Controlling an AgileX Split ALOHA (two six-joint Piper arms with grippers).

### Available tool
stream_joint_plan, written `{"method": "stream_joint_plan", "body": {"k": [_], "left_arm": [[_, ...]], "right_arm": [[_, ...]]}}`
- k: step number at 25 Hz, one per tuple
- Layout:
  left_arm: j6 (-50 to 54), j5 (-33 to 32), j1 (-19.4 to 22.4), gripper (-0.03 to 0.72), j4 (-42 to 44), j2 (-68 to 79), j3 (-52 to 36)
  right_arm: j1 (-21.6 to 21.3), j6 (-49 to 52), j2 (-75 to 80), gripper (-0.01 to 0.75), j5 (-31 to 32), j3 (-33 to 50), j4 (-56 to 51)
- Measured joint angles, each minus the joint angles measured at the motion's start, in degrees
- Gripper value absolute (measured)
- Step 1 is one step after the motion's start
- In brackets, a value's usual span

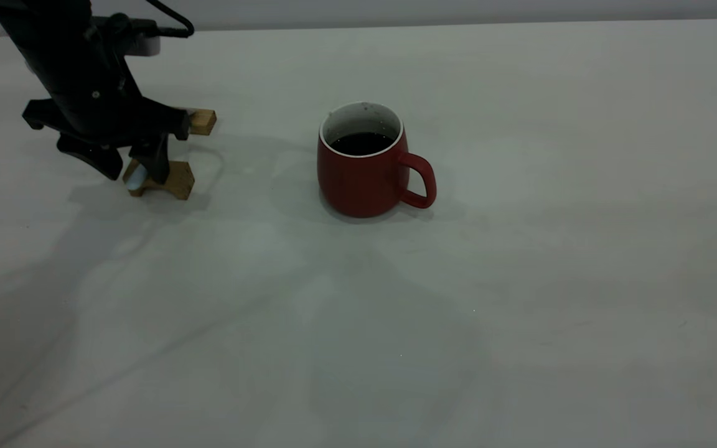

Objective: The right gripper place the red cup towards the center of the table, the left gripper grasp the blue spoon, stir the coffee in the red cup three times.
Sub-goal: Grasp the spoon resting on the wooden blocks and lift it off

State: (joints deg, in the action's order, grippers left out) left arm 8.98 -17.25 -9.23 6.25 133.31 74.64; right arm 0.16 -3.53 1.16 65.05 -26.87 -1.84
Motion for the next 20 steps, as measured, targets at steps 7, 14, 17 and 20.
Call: {"method": "stream_joint_plan", "body": {"k": [7,14,17,20], "left_arm": [[-0.81,1.62,0.00,0.336,0.01,0.26,0.12],[0.46,-3.63,0.00,0.177,-0.44,-0.22,2.56],[0.75,-13.59,0.00,0.177,-7.26,-4.13,6.90],[1.13,-23.25,0.00,0.177,-19.18,-8.72,12.85]], "right_arm": [[0.00,0.00,0.00,0.238,0.00,0.00,0.00],[0.00,0.00,0.00,0.238,0.00,0.00,0.00],[0.00,0.00,0.00,0.238,0.00,0.00,0.00],[0.00,0.00,0.00,0.238,0.00,0.00,0.00]]}}
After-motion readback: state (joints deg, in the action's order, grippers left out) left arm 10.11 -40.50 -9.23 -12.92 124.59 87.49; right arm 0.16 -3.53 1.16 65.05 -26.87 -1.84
